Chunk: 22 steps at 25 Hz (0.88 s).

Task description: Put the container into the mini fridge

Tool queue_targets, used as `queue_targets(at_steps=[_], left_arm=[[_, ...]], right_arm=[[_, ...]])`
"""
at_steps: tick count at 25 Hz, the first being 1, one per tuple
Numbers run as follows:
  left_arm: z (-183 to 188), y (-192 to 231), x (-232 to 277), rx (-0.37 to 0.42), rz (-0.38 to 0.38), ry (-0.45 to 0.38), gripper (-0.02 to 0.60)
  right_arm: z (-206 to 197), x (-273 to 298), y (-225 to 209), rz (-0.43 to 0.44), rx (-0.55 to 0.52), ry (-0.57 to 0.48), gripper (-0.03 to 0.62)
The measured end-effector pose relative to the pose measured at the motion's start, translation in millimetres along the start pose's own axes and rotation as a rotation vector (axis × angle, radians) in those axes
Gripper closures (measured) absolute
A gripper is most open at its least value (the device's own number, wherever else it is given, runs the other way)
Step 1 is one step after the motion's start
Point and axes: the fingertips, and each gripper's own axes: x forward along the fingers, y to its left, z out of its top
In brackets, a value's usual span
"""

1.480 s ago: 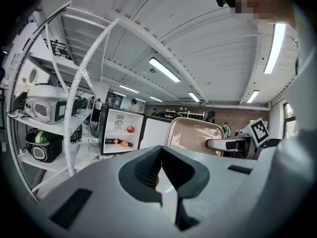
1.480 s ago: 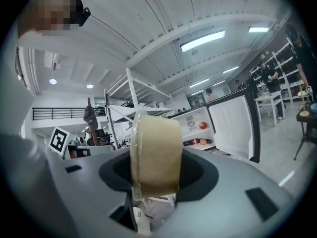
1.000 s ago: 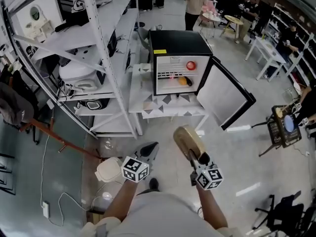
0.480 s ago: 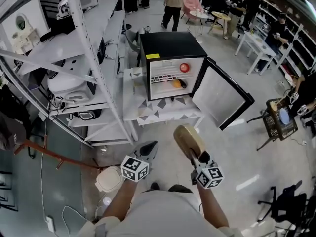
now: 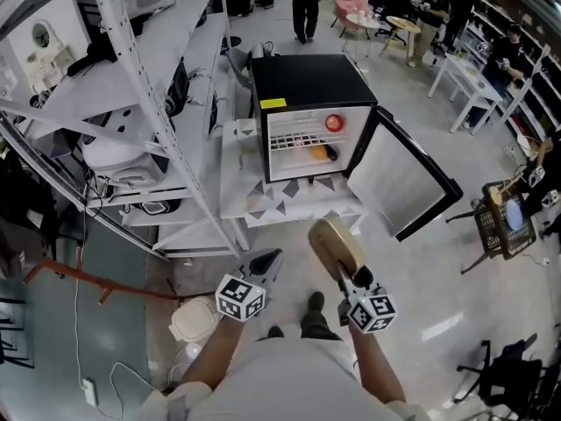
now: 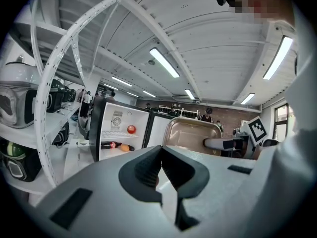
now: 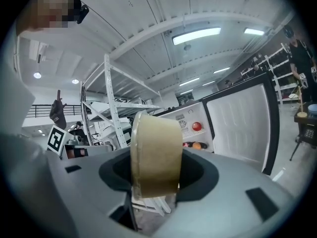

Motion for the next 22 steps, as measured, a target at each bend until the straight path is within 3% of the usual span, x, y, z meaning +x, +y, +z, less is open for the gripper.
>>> queue_targets(at_steps=[22], left_arm=[[40.0, 40.2, 141.8, -0.031, 0.226, -0.028, 0.578]], right_arm=[[57.0, 139.0, -118.6, 0.223, -0.011, 0.095, 0.381]])
